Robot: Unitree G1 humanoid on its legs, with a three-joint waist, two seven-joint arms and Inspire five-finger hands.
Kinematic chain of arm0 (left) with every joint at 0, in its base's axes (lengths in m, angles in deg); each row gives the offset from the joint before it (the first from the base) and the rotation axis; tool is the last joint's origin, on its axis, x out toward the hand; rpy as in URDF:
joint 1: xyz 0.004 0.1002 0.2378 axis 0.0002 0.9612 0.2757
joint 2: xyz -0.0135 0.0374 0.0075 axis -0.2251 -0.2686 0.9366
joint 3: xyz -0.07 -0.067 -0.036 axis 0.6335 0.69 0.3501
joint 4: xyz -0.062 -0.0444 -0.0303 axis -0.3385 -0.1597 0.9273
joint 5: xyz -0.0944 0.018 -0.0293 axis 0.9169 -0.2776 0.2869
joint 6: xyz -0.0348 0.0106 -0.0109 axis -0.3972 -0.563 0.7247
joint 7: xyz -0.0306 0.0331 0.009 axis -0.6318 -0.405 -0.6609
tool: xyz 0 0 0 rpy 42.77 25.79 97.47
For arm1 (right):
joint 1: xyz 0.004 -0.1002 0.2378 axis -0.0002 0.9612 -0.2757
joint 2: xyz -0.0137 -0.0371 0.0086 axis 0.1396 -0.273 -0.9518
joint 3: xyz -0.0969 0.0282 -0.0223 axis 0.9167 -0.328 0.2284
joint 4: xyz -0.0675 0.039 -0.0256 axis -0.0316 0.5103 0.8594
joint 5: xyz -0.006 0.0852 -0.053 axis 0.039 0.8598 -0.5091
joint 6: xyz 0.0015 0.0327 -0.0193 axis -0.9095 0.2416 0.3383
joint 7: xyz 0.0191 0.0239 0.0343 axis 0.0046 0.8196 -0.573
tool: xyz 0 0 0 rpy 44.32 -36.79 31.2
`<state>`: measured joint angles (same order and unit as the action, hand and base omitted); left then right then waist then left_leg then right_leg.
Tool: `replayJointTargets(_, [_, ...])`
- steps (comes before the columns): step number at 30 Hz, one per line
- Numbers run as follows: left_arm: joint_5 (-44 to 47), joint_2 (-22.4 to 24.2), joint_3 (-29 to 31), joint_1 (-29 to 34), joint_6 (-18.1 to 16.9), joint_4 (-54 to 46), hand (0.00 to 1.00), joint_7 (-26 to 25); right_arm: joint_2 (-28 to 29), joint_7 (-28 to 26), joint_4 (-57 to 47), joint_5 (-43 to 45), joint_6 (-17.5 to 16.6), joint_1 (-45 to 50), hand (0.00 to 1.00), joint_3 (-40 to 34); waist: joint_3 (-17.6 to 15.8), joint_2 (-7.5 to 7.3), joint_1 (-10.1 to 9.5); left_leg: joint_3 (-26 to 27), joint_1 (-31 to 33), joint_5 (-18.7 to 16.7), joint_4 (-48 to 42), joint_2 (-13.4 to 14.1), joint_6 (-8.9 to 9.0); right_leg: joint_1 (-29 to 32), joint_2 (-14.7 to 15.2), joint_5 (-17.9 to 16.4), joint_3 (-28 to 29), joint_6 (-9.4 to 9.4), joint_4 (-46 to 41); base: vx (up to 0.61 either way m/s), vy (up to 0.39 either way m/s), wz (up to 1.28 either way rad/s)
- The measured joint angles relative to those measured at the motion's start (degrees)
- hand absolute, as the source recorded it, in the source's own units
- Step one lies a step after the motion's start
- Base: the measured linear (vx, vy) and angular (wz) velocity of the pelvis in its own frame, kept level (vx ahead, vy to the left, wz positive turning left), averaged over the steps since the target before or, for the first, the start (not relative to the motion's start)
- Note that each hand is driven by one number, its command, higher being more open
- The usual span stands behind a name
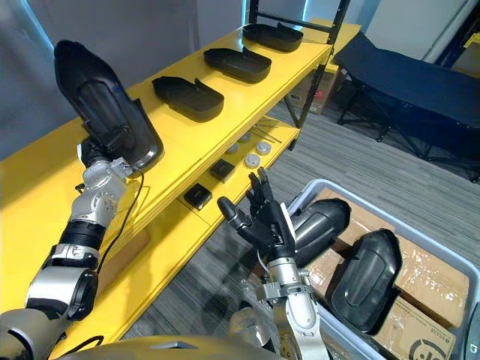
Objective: Walk over and take three plastic housings, then place them on the shelf
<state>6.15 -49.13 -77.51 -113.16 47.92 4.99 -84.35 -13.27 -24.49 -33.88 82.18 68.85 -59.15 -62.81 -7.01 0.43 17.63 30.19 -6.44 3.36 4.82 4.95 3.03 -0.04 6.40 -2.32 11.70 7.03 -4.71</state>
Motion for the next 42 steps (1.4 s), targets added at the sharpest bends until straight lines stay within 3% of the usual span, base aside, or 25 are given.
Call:
replayJointTargets(7, [1.6,-2.8,1.8,-2.1,4.5,3.8,0.00,2.1,-2.3,0.9,0.0,-0.2,0.9,-0.2,1.00,0.2,0.1,-0.17,-0.22,-0.4,0.0,0.2,0.0,-0.3,-0.26,-0.3,0.5,0.4,-0.5,0.23,0.8,-0.02,-0.010,0.02])
replayJointTargets(12, [1.6,-4.1,2.0,-2.3,5.5,7.3,0.00,3.8,-3.6,2.4,1.0,-0.2,0.9,-1.5,1.00,1.2,0.3,-0.49,-0.22,-1.4,0.0,0.6,0.2,-0.3,-0.38,-0.9,0.6,0.6,-1.4,0.24,1.3,-0.03,-0.022,0.09])
replayJointTargets(18, [3.5,-5.3,1.9,-2.4,5.9,10.4,0.00,10.4,-4.7,4.1,4.3,-0.2,0.9,-2.4,1.00,2.5,1.5,-0.78,-0.55,-3.0,1.0,1.4,0.2,-0.3,-0.49,-1.1,0.7,0.8,-3.1,0.06,1.8,-0.02,-0.020,0.13])
replayJointTargets(19, [3.7,-5.3,1.9,-2.4,5.8,10.6,1.00,10.8,-4.7,4.1,4.4,-0.2,0.9,-2.5,1.00,2.5,1.5,-0.78,-0.57,-3.1,1.0,1.4,0.2,-0.3,-0.51,-1.1,0.7,0.8,-3.2,0.05,1.8,-0.01,-0.008,0.08])
replayJointTargets(35, [3.9,-6.3,-0.5,-2.8,5.4,13.2,1.00,11.7,-6.3,5.8,6.1,-0.2,0.9,-3.9,1.00,2.4,1.7,-0.55,-0.24,-3.4,1.0,1.9,0.3,-0.2,-0.57,-1.1,0.7,0.8,-3.6,-0.07,1.8,0.00,-0.001,0.01])
replayJointTargets(42, [3.6,-6.1,-0.6,-4.1,5.3,14.9,1.00,7.8,-6.3,6.5,6.9,-0.1,0.9,-3.9,1.00,2.4,1.7,-0.54,0.03,-3.4,1.0,2.1,0.3,-0.2,-0.63,-1.1,0.7,0.9,-3.6,-0.07,1.8,0.00,0.000,0.00])
